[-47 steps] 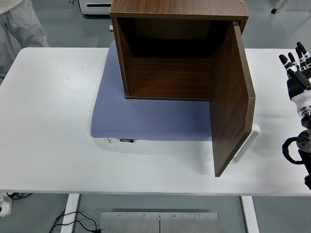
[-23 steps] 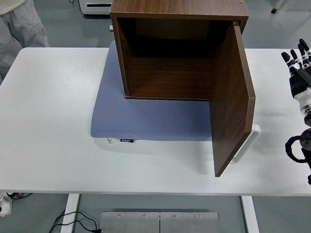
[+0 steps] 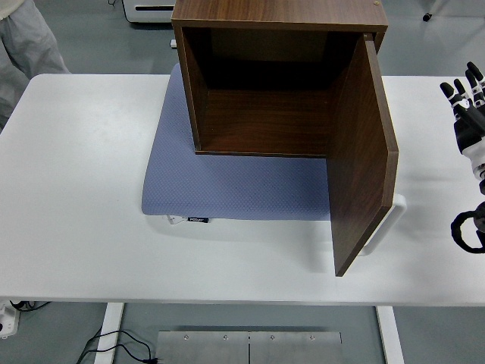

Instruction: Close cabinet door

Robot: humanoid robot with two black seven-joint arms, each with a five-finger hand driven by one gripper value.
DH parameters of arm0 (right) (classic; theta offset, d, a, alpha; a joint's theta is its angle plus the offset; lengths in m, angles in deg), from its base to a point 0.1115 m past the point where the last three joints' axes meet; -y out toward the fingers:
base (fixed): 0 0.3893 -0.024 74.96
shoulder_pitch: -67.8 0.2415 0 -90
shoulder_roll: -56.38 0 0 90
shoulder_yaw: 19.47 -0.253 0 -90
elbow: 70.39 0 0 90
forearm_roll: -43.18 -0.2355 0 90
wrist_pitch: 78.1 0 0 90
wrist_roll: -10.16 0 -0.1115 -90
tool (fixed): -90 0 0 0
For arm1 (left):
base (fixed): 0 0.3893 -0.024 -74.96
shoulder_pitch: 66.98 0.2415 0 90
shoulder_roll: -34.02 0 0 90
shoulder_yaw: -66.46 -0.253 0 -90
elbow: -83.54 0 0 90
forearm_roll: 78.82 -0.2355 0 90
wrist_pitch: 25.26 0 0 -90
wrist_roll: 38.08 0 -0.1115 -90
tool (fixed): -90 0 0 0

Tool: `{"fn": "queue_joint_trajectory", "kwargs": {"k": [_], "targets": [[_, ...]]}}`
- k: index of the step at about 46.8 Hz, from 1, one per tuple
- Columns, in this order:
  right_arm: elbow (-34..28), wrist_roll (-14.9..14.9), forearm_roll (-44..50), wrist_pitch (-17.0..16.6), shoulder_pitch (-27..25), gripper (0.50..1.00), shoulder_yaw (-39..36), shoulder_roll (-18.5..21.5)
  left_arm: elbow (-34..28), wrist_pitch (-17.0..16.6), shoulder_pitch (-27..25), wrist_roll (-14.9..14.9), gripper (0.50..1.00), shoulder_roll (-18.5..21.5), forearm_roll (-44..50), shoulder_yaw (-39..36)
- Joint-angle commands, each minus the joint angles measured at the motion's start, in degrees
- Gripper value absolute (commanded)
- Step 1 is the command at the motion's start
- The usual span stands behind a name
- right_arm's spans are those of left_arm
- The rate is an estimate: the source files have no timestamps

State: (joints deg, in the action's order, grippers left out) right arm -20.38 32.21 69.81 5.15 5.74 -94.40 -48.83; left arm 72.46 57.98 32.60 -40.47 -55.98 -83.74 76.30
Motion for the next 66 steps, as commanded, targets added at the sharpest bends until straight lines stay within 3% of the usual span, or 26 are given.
{"fn": "queue_joint_trajectory", "kwargs": {"k": [1, 9, 33, 49, 66], "targets": [[0.0, -0.08, 0.0, -0.02, 0.0, 1.0, 0.14, 0.0, 0.0, 0.0, 0.0, 0.02, 1.0, 0.0, 0.0, 0.0], [-0.09, -0.43, 0.0, -0.19, 0.09, 1.0, 0.23, -0.43, 0.0, 0.0, 0.0, -0.07, 1.0, 0.0, 0.0, 0.0], [0.7, -2.36, -0.09, -6.34, -2.1, 1.0, -0.38, -10.89, 0.0, 0.0, 0.0, -0.07, 1.0, 0.0, 0.0, 0.0], [12.73, -1.75, -2.73, -9.07, -10.71, 1.0, -0.56, -17.48, 0.0, 0.0, 0.0, 0.02, 1.0, 0.0, 0.0, 0.0], [24.69, -1.4, -2.11, -9.6, -21.7, 1.0, -2.41, -19.86, 0.0, 0.0, 0.0, 0.02, 1.0, 0.0, 0.0, 0.0]]}}
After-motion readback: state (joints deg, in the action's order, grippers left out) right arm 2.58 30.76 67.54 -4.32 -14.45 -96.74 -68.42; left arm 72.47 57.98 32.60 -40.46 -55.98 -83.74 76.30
